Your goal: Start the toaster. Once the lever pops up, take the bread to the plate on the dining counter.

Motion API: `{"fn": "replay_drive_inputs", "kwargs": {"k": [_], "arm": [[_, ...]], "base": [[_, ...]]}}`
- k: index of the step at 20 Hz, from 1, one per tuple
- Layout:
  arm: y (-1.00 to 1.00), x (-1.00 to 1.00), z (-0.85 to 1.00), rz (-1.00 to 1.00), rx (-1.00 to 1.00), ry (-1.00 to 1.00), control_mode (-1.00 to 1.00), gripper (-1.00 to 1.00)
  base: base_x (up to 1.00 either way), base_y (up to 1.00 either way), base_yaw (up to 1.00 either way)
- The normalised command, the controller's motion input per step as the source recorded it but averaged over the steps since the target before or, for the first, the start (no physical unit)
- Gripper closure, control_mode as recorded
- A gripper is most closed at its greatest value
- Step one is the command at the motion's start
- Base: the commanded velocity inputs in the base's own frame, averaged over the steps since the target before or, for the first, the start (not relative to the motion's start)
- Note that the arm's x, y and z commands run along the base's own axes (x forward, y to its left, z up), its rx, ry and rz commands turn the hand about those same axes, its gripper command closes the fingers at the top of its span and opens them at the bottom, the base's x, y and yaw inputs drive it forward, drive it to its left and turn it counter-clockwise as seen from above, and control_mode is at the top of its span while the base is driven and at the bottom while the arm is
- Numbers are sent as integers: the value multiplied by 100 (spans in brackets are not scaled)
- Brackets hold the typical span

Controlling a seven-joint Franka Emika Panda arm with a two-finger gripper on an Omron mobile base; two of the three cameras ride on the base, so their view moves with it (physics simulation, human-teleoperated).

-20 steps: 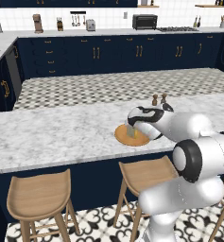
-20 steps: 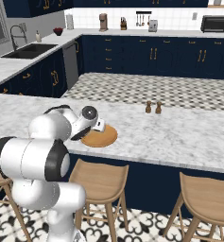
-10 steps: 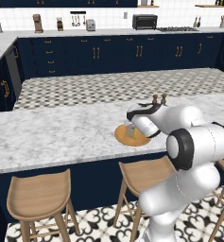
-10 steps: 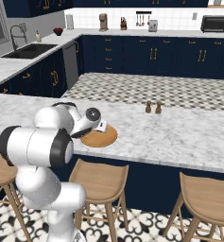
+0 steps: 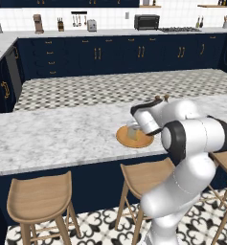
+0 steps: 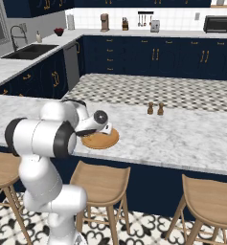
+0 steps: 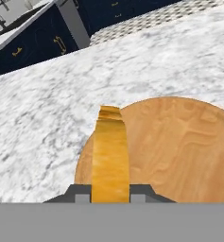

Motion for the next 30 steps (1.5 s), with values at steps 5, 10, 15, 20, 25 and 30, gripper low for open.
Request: {"fn": "replay_drive_inputs", "kwargs": {"k": [5, 10, 15, 20, 25, 30], "arm": [[-3, 10, -18, 0, 3, 2, -100, -100], [-8, 3, -3, 0, 1, 0, -100, -100], [-22, 0, 0, 0, 0, 1, -100, -100], [-23, -1, 0, 0, 0, 1, -100, -100], [-4, 0, 0, -4, -2, 13, -100, -100], [0, 0, 13, -3, -7, 19, -100, -100]], "base": [[0, 0, 0], [0, 0, 0], [0, 0, 0], [0, 0, 0], [0, 0, 0], [0, 0, 0]]}}
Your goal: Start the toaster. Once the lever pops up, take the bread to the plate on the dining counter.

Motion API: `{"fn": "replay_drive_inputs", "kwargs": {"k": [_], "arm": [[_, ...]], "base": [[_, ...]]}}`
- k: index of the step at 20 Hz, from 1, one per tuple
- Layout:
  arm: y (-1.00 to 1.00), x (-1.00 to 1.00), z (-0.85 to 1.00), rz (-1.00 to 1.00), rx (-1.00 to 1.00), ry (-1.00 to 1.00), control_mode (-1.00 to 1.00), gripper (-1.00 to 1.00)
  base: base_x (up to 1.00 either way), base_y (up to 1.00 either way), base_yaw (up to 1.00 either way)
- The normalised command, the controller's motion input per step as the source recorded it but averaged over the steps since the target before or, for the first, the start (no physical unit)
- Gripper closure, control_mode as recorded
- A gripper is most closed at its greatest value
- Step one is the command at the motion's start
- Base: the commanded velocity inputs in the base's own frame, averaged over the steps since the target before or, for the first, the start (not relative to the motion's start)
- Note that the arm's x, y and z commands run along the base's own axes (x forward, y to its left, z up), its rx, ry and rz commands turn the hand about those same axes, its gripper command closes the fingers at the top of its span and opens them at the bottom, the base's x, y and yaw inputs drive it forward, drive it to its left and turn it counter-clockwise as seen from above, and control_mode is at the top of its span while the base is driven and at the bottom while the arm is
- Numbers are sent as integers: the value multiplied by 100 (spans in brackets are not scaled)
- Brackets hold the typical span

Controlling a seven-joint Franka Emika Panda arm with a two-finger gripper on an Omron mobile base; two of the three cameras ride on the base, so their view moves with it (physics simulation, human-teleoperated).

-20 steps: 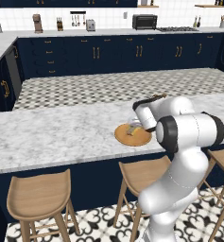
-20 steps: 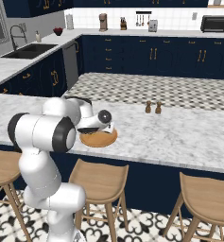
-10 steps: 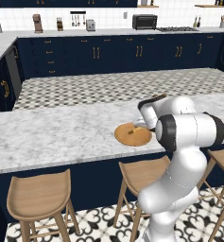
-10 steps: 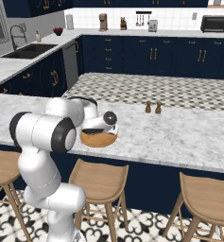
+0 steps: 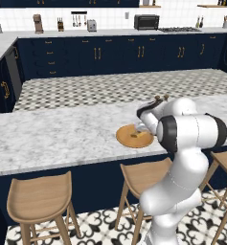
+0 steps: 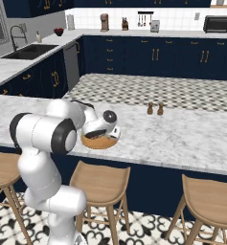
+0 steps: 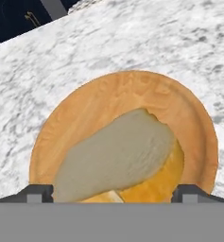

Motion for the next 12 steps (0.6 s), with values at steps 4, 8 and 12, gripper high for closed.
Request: {"fn": "replay_drive_inputs", "kwargs": {"k": [4, 8, 12], "arm": [[0, 0, 45, -1, -11, 27, -100, -100], [0, 0, 71, 0, -6, 23, -100, -100], [0, 0, 77, 0, 0, 16, -100, -100]], "base": [[0, 0, 0], [0, 0, 0], [0, 0, 0]]}}
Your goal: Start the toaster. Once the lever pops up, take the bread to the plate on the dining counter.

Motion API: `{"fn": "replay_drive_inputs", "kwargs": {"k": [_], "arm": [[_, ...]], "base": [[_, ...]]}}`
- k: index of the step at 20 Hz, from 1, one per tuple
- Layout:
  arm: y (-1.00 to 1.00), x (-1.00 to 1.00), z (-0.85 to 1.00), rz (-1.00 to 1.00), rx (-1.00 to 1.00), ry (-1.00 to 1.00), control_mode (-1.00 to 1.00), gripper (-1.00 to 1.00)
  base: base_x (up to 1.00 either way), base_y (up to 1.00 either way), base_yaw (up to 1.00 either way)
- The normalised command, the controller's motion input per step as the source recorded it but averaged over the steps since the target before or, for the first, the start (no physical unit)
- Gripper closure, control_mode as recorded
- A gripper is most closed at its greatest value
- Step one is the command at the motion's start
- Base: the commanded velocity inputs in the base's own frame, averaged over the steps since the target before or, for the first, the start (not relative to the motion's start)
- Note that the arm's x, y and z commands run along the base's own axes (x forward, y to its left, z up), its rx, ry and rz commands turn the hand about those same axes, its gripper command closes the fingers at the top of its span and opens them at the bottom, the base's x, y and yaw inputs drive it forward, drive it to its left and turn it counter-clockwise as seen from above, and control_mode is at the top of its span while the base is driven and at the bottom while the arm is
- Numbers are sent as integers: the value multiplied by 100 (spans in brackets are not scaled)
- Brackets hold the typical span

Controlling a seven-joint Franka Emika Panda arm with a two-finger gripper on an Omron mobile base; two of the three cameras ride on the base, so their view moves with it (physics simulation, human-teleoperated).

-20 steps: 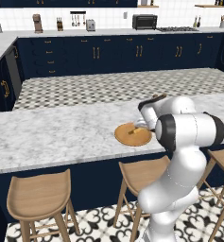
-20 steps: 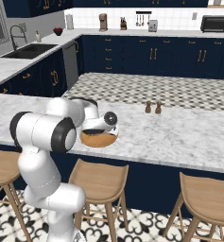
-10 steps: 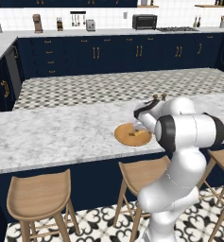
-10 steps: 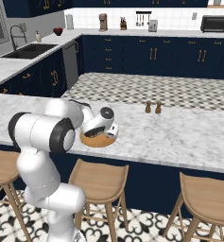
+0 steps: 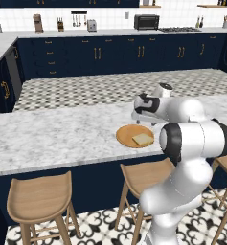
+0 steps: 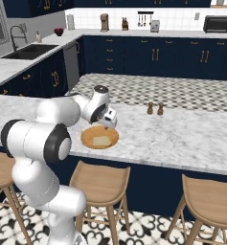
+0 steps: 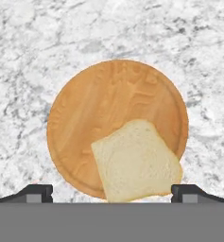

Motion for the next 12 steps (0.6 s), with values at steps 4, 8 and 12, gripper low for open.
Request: {"fn": "replay_drive_inputs", "kwargs": {"k": [4, 8, 12], "arm": [[0, 0, 12, -5, -4, 24, -100, -100], [24, -13, 24, -1, -9, 16, -100, -100], [33, -79, 18, 0, -18, -6, -100, -100]], "base": [[0, 0, 0], [0, 0, 0], [0, 0, 0]]}}
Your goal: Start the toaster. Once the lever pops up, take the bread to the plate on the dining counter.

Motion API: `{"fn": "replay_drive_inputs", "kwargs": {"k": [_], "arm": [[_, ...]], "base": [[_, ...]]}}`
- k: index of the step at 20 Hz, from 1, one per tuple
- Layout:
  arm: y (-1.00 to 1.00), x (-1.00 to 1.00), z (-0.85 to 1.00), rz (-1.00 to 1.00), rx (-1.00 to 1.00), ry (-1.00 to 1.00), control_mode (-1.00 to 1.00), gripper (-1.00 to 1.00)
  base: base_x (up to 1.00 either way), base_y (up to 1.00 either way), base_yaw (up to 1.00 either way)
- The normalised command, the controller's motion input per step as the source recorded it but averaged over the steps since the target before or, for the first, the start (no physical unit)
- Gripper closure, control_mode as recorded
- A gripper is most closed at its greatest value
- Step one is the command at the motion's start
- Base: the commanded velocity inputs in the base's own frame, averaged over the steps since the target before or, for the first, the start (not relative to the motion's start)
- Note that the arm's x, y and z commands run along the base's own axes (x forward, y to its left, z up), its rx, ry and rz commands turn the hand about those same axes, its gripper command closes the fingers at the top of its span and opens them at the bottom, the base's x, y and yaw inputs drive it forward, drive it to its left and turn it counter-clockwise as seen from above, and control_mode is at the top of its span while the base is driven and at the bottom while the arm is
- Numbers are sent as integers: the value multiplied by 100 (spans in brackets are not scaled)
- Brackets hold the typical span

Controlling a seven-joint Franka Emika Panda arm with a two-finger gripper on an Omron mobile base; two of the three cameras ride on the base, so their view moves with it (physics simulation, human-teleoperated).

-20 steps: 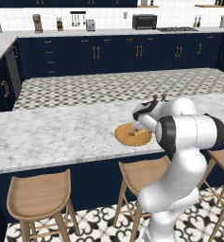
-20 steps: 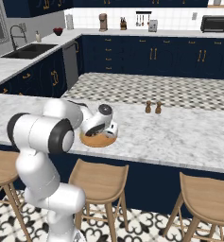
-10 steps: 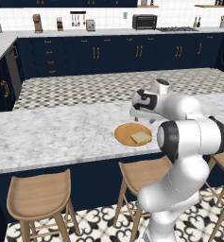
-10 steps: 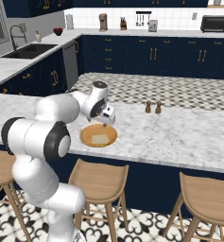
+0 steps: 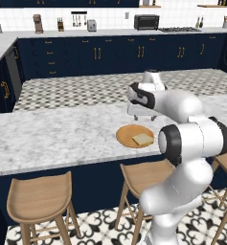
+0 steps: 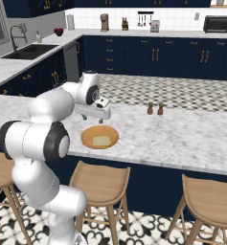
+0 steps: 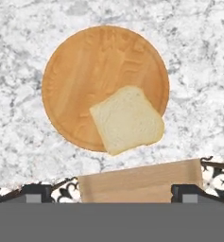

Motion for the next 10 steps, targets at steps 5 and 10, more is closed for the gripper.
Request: {"fn": "replay_drive_inputs", "kwargs": {"k": [5, 10], "arm": [[34, -100, 16, 0, -17, -14, -100, -100], [59, -100, 34, 4, -18, -7, -100, -100]], "base": [[0, 0, 0], [0, 0, 0]]}}
